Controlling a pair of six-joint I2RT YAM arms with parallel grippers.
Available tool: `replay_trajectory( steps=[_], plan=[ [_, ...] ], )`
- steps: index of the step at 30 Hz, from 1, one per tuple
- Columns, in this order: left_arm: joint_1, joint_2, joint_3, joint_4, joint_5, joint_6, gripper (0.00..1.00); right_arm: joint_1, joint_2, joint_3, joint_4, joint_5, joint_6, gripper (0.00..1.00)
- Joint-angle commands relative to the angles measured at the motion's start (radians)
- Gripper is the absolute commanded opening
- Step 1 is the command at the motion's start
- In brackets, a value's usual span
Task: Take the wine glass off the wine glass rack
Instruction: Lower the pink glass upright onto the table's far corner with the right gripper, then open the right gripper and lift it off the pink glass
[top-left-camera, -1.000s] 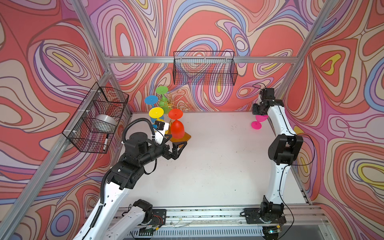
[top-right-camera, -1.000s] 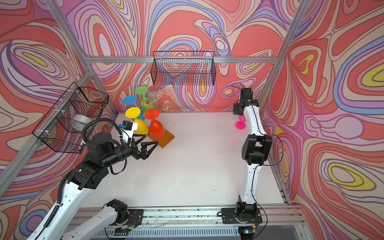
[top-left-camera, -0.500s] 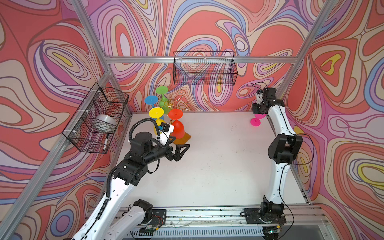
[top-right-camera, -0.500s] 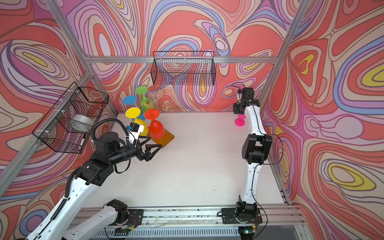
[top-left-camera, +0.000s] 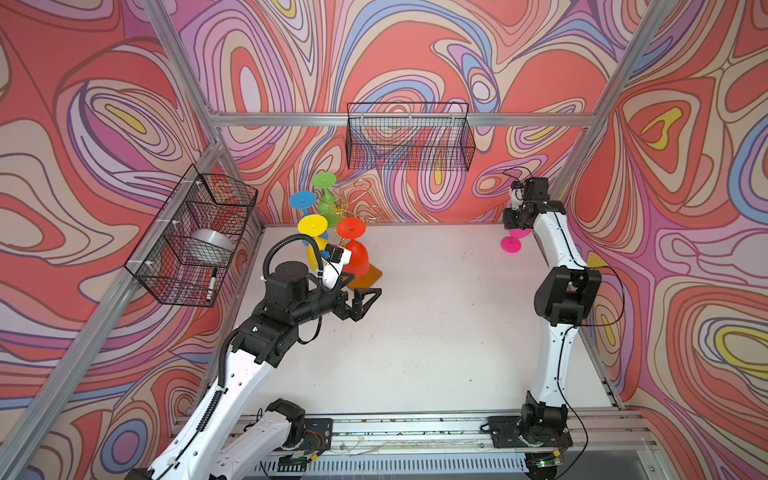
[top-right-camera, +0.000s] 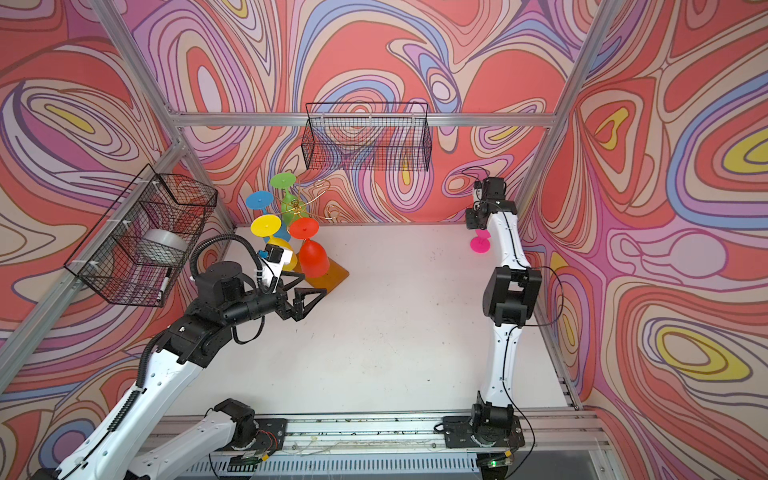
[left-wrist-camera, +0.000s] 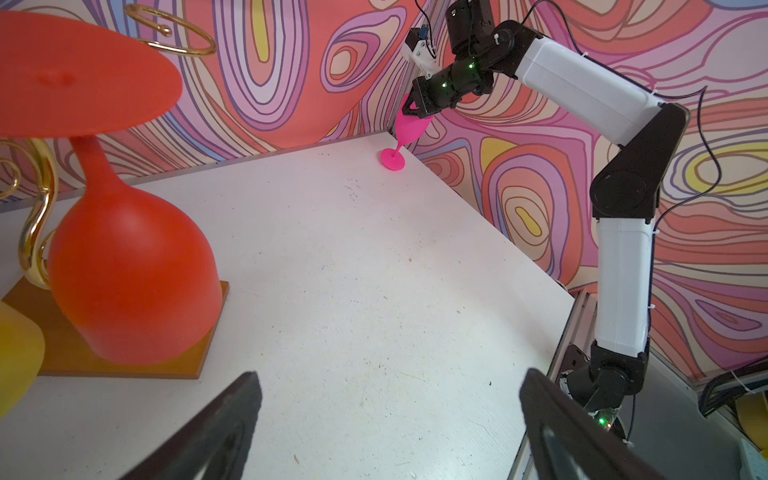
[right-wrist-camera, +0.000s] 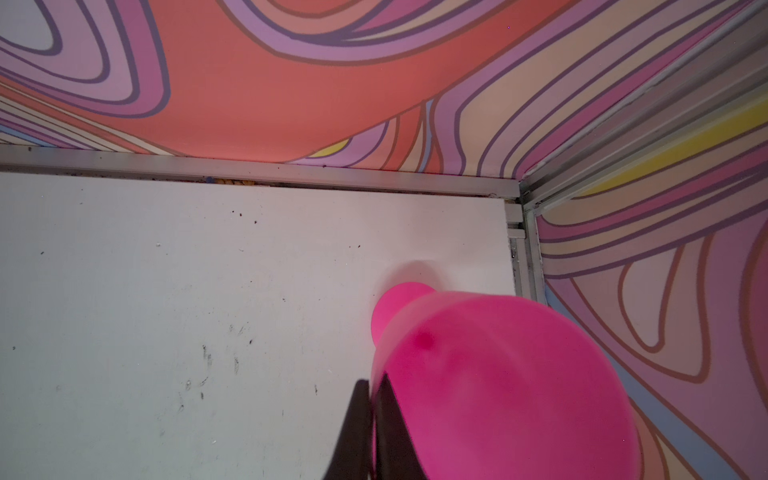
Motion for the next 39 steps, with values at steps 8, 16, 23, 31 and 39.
replay_trajectory(
  steps=[8, 16, 23, 31, 39],
  plan=[
    [0.02, 0.005, -0.019, 0.053, 0.036, 0.0, 0.97, -0.01, 0.016, 0.018, 0.017, -0.023, 0.036, 0.0],
    [0.025, 0.013, -0.023, 0.061, 0.048, -0.01, 0.98, -0.01, 0.02, 0.037, 0.0, -0.043, 0.046, 0.13],
    [0.026, 0.014, -0.027, 0.072, 0.051, -0.016, 0.98, -0.01, 0.008, 0.042, -0.008, -0.048, 0.05, 0.31],
    [0.028, 0.013, -0.029, 0.071, 0.046, -0.02, 0.98, -0.01, -0.052, 0.028, 0.016, -0.061, 0.08, 0.51],
    [0.029, 0.005, -0.032, 0.072, 0.038, -0.02, 0.99, -0.008, -0.178, -0.089, 0.098, -0.082, 0.134, 0.77]
  ],
)
